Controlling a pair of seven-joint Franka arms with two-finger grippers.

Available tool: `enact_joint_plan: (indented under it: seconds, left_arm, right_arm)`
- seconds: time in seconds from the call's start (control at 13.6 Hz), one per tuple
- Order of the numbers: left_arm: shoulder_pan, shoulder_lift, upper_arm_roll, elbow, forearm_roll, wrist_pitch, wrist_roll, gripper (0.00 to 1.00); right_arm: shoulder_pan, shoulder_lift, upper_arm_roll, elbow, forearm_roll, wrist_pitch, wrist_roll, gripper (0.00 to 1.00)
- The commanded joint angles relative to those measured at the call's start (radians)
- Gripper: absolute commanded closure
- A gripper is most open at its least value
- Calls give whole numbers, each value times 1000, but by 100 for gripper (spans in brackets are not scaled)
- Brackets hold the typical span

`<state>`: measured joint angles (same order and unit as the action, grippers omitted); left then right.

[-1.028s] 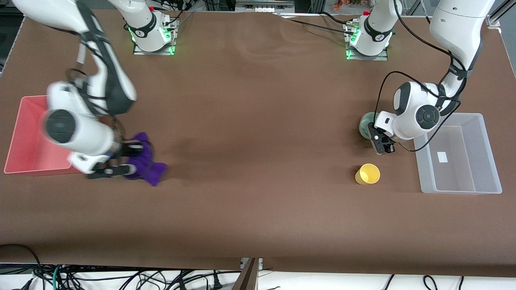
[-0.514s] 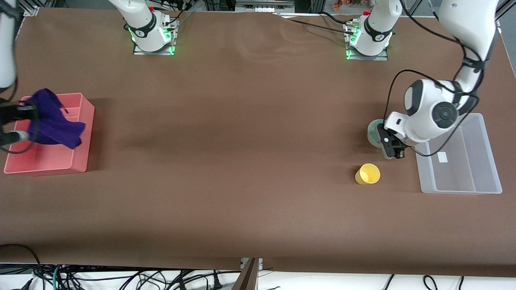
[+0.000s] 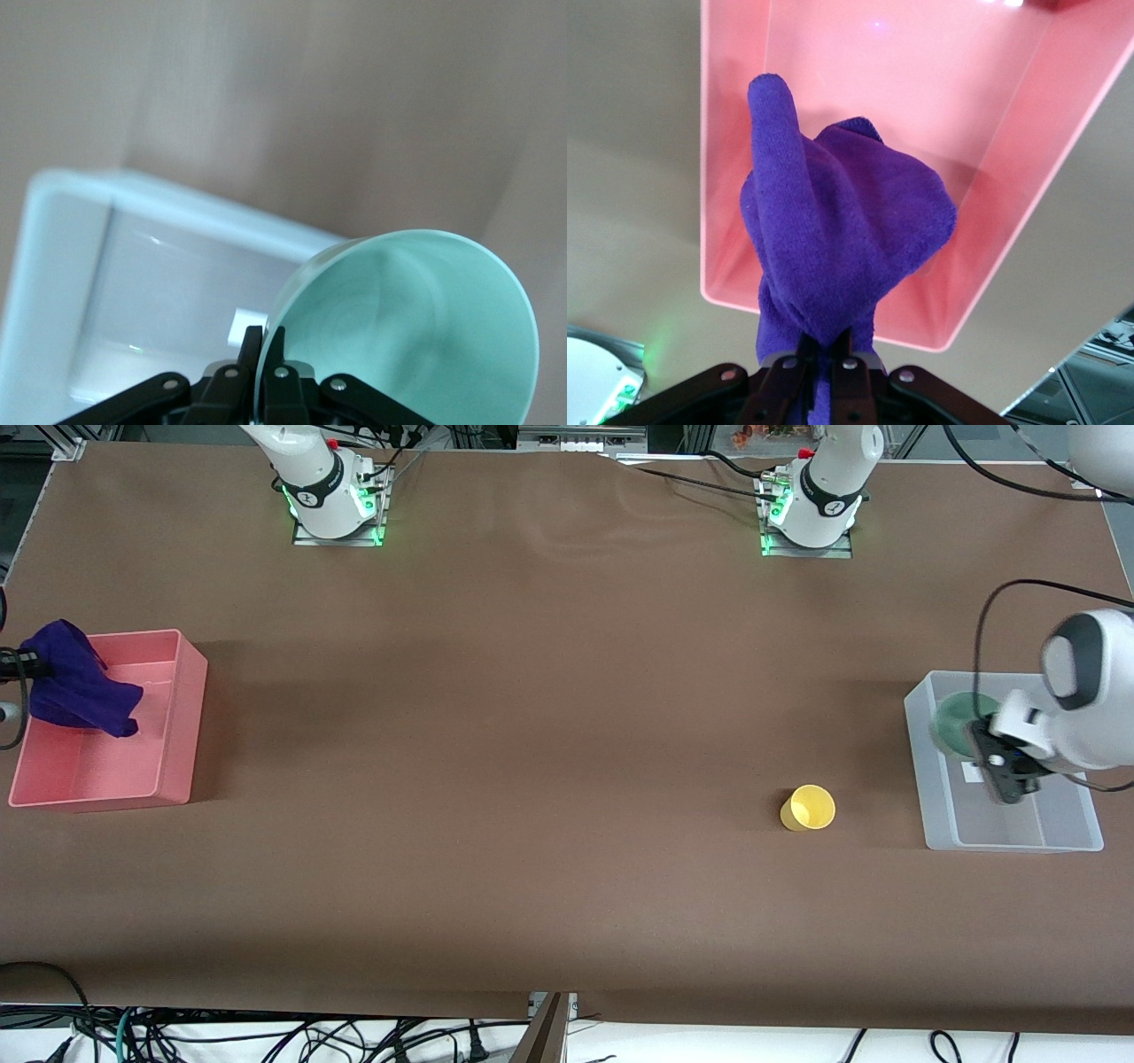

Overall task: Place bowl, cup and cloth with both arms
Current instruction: 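Drop the cloth in the pink bin while the left gripper sets the bowl down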

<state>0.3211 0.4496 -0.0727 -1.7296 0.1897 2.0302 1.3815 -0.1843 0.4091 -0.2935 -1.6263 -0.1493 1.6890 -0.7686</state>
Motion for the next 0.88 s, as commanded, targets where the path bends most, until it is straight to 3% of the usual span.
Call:
enact_joint_plan:
  seconds: [0.0,0.07,0.15,0.22,0.29,0.37,0.59,0.81]
  left_arm:
    - [82,145,-13,94,20,83,66,100]
    - [107,176,-13,94,19,146,92,100]
    - [121,201,-13,94,14,195,105,100]
    - [133,218,-13,93,5,211,103,91]
    - [128,233,-13,96,2,218,102,19]
    - [136,232,-18,94,-3,231,106,0]
    - [124,140,-57,100,-4,132,88,0]
    - [95,75,-200,215,10,-144,-155,0]
  right_arm:
    - [2,-23,-21,-58,24,41,-26,100]
    - [2,-13,-35,-66,24,66,-50,100]
    - [2,-7,-45,-70,28,86,-63,87]
    - [2,-4,-49,-70,46,89,-64,28]
    - [2,-4,-56,-69,65,89,-64,0]
    - [2,-6,-61,-61,76,87,-64,0]
    - [8,-30,-50,11,109,63,-57,0]
    - [14,-52,84,164,100,-62,27,0]
